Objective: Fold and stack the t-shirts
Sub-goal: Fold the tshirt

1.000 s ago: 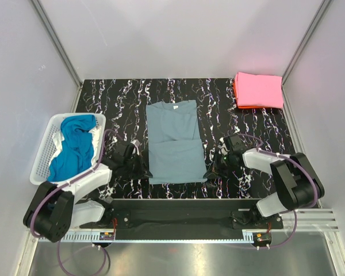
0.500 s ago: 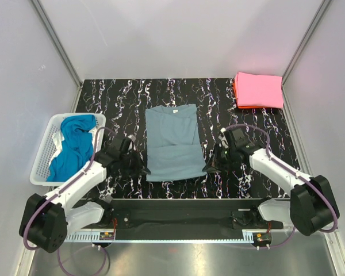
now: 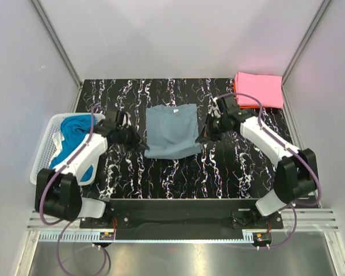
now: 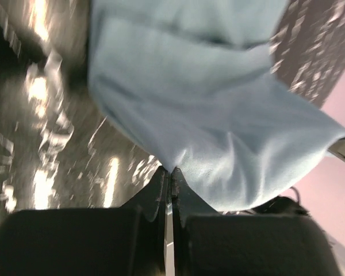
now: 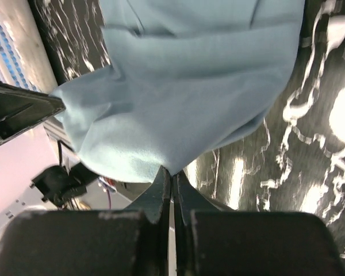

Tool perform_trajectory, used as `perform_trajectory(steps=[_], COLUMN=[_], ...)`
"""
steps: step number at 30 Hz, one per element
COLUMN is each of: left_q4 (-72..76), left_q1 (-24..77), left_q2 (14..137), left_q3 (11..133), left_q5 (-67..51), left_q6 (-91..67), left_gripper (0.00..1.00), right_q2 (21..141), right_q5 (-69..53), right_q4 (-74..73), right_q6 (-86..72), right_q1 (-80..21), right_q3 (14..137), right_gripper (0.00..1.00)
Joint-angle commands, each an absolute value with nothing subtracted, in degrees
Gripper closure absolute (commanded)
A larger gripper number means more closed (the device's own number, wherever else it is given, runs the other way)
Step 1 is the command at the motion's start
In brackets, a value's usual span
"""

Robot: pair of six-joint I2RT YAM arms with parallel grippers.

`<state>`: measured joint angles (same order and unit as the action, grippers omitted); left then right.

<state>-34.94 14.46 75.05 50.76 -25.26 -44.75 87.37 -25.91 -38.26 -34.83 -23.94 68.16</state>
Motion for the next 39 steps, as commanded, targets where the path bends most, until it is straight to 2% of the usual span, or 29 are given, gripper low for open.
perform_trajectory(steps=[1,13,31,33,34,35,36,37,38,39], left_q4=[-35.15,-33.67,-18.99,-17.76,-16.97,-15.92,-13.12,-11.62,-10.12,-9.32], left_q1=[13.01,8.7,4.13,3.52,3.52,2.82,2.46,1.68,1.23,0.88], left_q2=[79.35,95.26,114.42,119.33,120.57,121.8,123.03,125.74,127.34,128.75], left_q3=[59.22,78.82,91.82,95.43,96.58,97.64,98.78,101.31,103.16,105.27], left_q5=[-28.65,-32.33,-36.12,-36.39,-36.3,-36.21,-35.86,-35.16,-35.33,-36.03], left_q6=[-42.02,-41.22,-43.24,-43.07,-43.33,-43.77,-44.73,-45.08,-45.96,-46.58], left_gripper=[1.0,1.0,1.0,0.99,0.93,0.86,0.7,0.65,0.62,0.59], right_q2=[90.96,104.14,127.08,130.76,132.17,133.41,135.85,136.84,139.28,140.61], right_q5=[-24.7,-29.52,-38.58,-38.41,-38.41,-37.28,-36.66,-36.56,-35.78,-35.25], right_q4=[-40.69,-42.8,-34.54,-34.28,-34.36,-34.37,-34.02,-33.49,-32.7,-32.43], right_q6=[-32.17,-27.6,-23.64,-23.12,-22.94,-22.77,-22.85,-22.85,-22.94,-23.37], right_q1=[-22.33,-15.74,-14.33,-14.24,-14.15,-14.15,-14.06,-13.89,-13.63,-13.28], right_q3=[76.53,94.64,116.71,120.82,122.59,124.17,126.63,127.78,129.01,131.98], right_gripper=[1.0,1.0,1.0,0.94,0.94,0.86,0.83,0.79,0.67,0.6])
